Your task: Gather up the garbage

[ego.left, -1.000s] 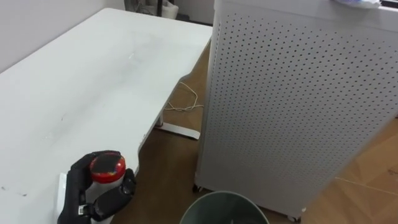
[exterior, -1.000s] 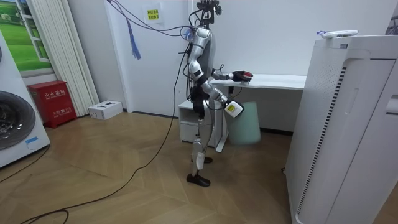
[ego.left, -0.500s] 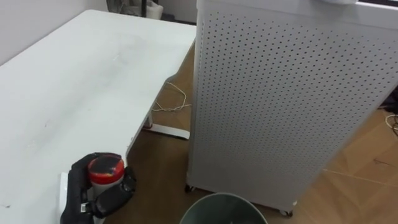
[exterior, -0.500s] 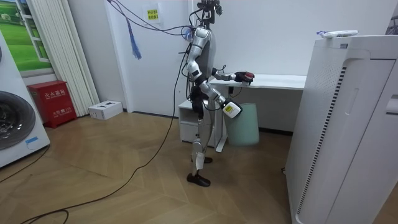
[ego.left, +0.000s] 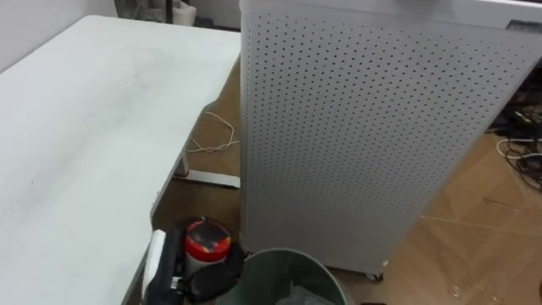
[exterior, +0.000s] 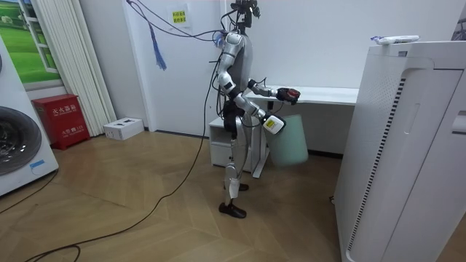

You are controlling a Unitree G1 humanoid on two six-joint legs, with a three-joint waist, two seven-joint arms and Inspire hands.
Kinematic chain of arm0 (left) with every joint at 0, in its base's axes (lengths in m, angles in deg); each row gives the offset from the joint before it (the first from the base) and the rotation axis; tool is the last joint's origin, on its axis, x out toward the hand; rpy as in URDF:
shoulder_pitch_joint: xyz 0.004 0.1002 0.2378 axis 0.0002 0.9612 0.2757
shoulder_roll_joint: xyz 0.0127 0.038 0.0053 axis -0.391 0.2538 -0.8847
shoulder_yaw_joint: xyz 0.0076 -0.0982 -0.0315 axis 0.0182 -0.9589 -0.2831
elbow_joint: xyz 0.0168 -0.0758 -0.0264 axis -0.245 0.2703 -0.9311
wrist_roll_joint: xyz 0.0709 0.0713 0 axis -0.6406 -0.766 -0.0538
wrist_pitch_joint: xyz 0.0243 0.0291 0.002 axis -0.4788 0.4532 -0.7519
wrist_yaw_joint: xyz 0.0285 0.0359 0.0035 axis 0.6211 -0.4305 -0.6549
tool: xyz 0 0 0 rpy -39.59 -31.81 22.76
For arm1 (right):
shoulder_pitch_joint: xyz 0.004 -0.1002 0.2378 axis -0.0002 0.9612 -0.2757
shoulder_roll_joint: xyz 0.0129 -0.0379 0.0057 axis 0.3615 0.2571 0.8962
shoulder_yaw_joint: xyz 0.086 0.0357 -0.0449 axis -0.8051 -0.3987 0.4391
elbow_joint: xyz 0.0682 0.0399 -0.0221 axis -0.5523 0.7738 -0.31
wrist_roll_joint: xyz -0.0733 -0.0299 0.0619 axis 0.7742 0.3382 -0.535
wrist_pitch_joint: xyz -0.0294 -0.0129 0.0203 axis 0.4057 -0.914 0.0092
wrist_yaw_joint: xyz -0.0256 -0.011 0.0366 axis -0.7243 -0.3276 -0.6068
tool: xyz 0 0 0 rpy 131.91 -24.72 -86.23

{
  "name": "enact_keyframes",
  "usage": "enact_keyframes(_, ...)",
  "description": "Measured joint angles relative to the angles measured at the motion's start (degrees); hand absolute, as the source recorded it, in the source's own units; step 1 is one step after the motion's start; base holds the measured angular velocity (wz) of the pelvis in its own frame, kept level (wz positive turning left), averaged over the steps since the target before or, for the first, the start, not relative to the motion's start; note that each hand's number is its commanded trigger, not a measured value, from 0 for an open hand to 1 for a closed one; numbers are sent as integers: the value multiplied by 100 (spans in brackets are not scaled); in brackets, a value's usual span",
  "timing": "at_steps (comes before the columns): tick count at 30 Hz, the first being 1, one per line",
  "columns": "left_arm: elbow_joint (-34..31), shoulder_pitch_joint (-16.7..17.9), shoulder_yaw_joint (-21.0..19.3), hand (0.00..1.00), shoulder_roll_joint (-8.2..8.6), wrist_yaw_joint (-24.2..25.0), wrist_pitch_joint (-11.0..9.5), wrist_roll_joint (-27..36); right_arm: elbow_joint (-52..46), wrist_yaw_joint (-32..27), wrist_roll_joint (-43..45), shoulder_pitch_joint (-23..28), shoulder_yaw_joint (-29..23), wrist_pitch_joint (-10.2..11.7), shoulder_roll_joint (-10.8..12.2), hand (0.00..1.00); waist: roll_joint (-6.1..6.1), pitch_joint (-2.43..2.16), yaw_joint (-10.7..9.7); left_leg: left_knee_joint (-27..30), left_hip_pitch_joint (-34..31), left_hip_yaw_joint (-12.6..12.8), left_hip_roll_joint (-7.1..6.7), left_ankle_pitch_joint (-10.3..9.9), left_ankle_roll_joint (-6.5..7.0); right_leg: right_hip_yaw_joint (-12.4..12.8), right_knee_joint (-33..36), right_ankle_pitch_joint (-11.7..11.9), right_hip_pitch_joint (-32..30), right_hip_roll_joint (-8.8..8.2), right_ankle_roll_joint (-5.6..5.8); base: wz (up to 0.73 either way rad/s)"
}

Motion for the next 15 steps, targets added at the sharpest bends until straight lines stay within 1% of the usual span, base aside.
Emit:
enact_keyframes(2,135,-73,123,100,0,55,1,0,1,-2,-15,-108,48,0,4,100,53,-8,-24,11,-70,83,6,0,1,75,92,1,-156,2,0,-26)
enact_keyframes(3,227,-130,154,100,25,136,1,0,0,-2,-16,-172,48,0,5,100,73,-6,-60,31,-132,94,7,1,1,81,122,4,-237,3,-5,-20)
enact_keyframes(5,413,-260,181,100,70,253,6,-14,1,-6,-17,-244,47,-1,12,100,74,-3,-128,71,-229,94,9,1,2,80,176,5,-350,-2,-7,-4)
enact_keyframes(6,552,-337,190,100,120,279,13,-17,1,-11,-17,-287,47,-1,20,100,74,-3,-180,77,-267,95,8,3,4,86,178,10,-391,-3,-15,-3)
enact_keyframes(7,637,-379,204,100,131,279,16,-16,1,-12,-19,-299,47,-1,22,100,74,-3,-196,77,-274,95,7,3,4,93,179,11,-403,-3,-17,-7)
enact_keyframes(9,1010,-561,347,100,197,277,19,-16,34,-14,-66,-323,47,0,43,100,76,4,-224,68,-289,102,6,3,5,118,180,15,-437,1,-21,-9)
enact_keyframes(10,1075,-593,368,100,205,281,21,-20,37,-23,-68,-332,45,0,57,100,76,4,-236,70,-317,107,7,3,5,121,186,18,-471,1,-24,-7)
enact_keyframes(11,1140,-628,382,100,231,281,22,-37,57,-51,-69,-364,41,8,96,100,77,9,-254,76,-401,112,9,3,5,122,204,30,-574,1,-35,-9)
enact_keyframes(13,1288,-693,436,100,259,277,23,-66,290,-76,-65,-514,49,27,177,100,82,39,-316,123,-533,122,13,3,5,133,234,42,-703,6,-39,-7)
enact_keyframes(15,1640,-848,570,100,318,277,31,-151,503,-143,-59,-654,88,22,214,100,101,68,-332,163,-702,131,13,3,5,156,288,47,-896,5,-46,-6)
